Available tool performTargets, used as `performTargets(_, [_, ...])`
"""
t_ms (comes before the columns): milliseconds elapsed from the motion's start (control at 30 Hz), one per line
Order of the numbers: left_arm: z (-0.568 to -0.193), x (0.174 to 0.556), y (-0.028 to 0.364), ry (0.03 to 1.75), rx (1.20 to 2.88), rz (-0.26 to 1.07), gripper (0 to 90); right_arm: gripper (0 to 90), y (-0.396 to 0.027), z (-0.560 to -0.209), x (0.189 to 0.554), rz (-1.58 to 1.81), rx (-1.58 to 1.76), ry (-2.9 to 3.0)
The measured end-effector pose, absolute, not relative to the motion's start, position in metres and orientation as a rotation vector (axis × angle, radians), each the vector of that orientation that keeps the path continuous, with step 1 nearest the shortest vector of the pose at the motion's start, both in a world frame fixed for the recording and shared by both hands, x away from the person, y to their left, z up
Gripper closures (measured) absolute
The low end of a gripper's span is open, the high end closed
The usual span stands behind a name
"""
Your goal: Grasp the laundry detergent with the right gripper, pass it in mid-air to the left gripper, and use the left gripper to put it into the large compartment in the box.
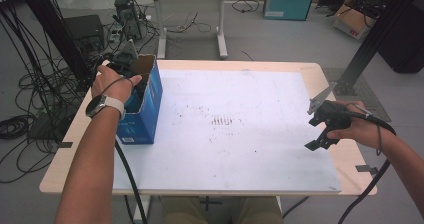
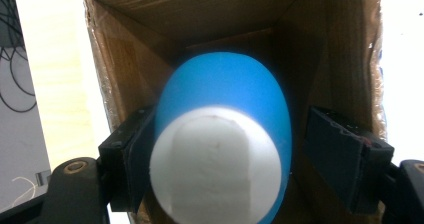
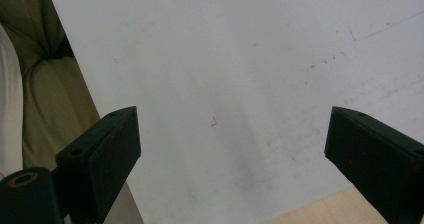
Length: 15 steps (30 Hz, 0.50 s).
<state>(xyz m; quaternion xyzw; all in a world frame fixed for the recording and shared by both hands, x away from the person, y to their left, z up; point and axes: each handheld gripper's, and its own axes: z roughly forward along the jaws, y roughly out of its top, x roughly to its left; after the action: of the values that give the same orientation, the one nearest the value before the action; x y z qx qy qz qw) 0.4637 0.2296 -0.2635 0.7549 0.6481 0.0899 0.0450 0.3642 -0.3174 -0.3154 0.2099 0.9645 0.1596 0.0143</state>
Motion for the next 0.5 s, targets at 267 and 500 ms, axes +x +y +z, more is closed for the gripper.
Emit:
performTargets(267, [-0.257,0.463,0.229,1.983,2.29,0.286,20.5,7.5,-0.316,-0.314,0.364,0.493,0.647,3.007])
performTargets(500, [-0.243,0.462,0.228,1.96,2.293,0.318,11.7,7.5,-0.315,-0.313,0.363,0.488,0.647,3.008])
